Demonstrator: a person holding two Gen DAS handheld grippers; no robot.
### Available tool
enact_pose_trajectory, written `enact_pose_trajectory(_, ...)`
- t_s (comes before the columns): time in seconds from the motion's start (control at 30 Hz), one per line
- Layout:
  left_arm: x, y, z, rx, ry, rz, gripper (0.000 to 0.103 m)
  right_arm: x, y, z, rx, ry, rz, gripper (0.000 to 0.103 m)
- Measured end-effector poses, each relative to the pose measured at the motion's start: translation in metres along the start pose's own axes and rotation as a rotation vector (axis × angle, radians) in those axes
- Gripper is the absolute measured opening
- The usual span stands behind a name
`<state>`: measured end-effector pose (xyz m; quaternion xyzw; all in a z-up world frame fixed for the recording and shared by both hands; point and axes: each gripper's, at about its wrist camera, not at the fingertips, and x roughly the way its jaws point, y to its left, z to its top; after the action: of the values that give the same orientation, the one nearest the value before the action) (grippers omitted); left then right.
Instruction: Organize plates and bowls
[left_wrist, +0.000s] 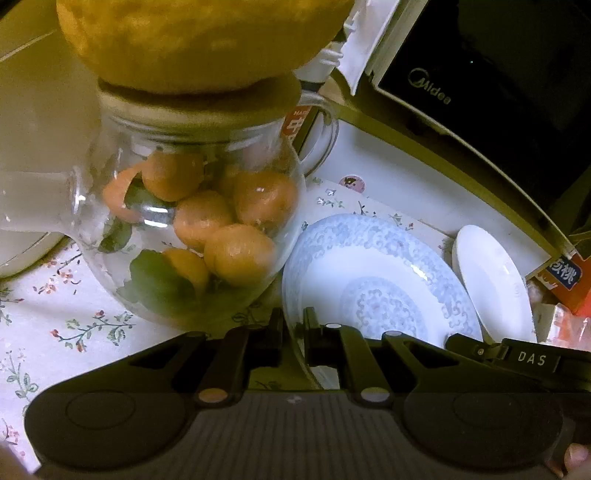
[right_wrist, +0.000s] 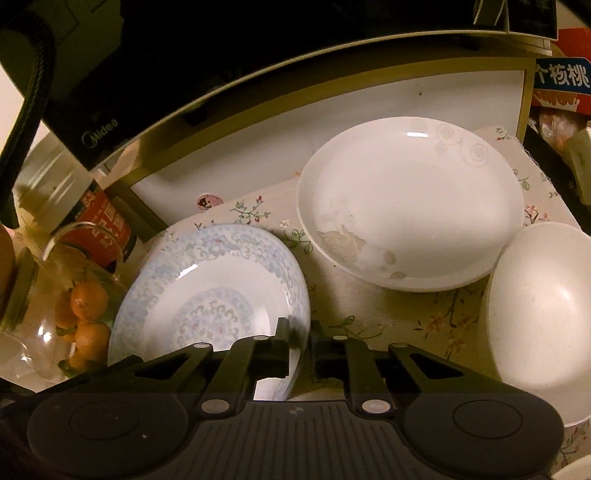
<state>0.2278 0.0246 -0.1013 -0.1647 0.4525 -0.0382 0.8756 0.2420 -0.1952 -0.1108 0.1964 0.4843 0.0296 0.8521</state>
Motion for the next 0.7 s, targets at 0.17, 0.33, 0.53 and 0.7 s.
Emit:
enact_pose_trajectory(0.17, -0.007, -0.001, -0.001, -0.005, 0.003, 0.001, 0.008, -0.007, -0.005, 0.003, 0.037, 0.007, 0.033, 0.009)
enact_pose_trajectory(0.33, -0.011, -0.002, 0.000, -0.004, -0.001, -0.003, 0.008, -0.015, -0.001, 0.004, 0.021, -0.001, 0.025, 0.009)
enact_pose_trajectory(0.53, -0.024, -0.004, 0.000, -0.005, -0.010, -0.015, 0.008, -0.024, 0.001, 0.005, 0.027, -0.011, 0.027, 0.009)
enact_pose_trajectory(0.7, -0.035, -0.009, -0.001, -0.001, -0.026, -0.018, 0.008, -0.038, 0.001, 0.007, 0.029, -0.030, 0.041, 0.009)
